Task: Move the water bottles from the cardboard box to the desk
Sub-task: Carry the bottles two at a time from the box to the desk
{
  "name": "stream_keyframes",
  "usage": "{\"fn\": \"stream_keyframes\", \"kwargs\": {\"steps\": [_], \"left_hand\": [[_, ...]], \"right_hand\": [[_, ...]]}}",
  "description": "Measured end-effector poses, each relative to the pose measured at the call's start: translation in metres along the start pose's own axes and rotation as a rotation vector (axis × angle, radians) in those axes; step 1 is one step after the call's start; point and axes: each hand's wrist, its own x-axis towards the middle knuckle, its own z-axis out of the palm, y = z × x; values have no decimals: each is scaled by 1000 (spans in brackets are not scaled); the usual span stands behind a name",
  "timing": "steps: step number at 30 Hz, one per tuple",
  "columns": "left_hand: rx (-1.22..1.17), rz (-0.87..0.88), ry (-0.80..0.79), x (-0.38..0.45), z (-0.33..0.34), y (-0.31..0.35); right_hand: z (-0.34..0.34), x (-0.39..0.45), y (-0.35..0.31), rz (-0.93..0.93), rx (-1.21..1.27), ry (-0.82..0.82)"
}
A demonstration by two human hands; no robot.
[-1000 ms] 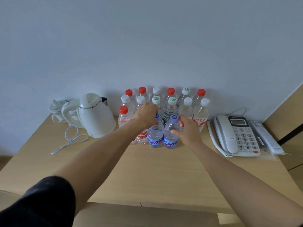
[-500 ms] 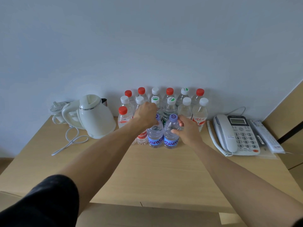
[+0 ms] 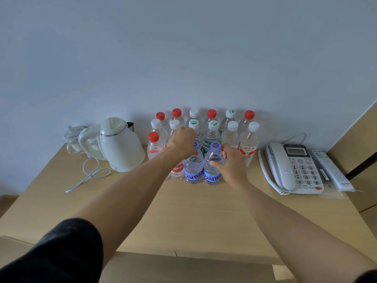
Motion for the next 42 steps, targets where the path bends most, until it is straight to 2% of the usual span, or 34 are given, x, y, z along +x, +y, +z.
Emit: {"fn": "stream_keyframes", "kwargs": {"steps": [9,24,34,42], "left_hand": [[-16,-6,1,-1,0,0],[-35,-57,8,-5,-2,3],[-29,-29,-1,-13,-8,4],[91,107,262,-17,-37,27]], "right_hand": [[-10,9,5,-13,-20,-81],[-6,11,4,-14,-73,-68],[-6,9,7,18,-77,-77],[-25,5,-12,101,-76,-30]]}}
